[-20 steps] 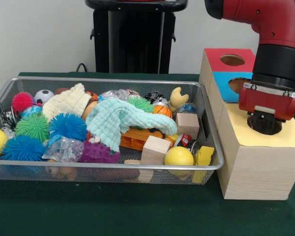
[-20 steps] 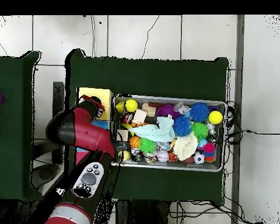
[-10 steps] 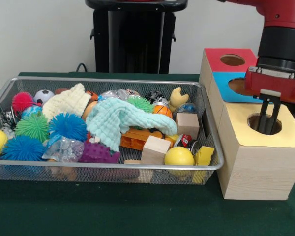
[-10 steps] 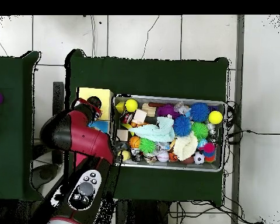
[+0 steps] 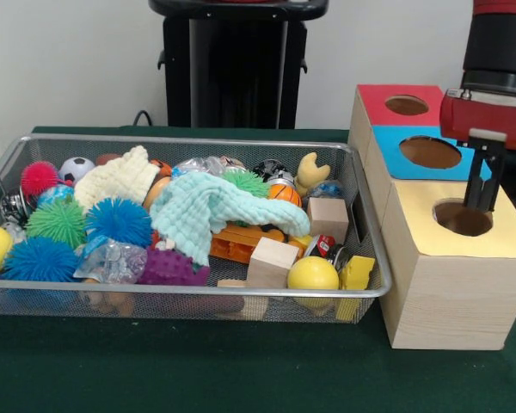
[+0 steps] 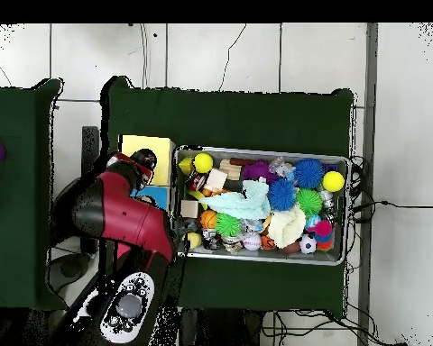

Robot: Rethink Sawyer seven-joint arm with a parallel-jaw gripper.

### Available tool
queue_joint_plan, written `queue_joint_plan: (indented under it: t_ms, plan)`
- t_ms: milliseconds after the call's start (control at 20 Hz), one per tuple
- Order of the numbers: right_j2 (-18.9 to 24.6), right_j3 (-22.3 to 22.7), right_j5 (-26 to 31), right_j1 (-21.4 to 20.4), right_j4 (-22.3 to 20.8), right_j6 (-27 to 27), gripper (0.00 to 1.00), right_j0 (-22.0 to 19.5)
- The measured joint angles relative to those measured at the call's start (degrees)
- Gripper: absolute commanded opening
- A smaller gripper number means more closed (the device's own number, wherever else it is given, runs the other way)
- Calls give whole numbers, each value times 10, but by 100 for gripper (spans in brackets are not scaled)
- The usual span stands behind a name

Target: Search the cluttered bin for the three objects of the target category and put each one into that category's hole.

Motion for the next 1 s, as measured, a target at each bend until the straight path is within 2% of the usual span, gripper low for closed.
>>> queue_joint_plan:
  t_ms: [1000]
  plan:
    - [0,6,2,-25,-2,0,0,-8]
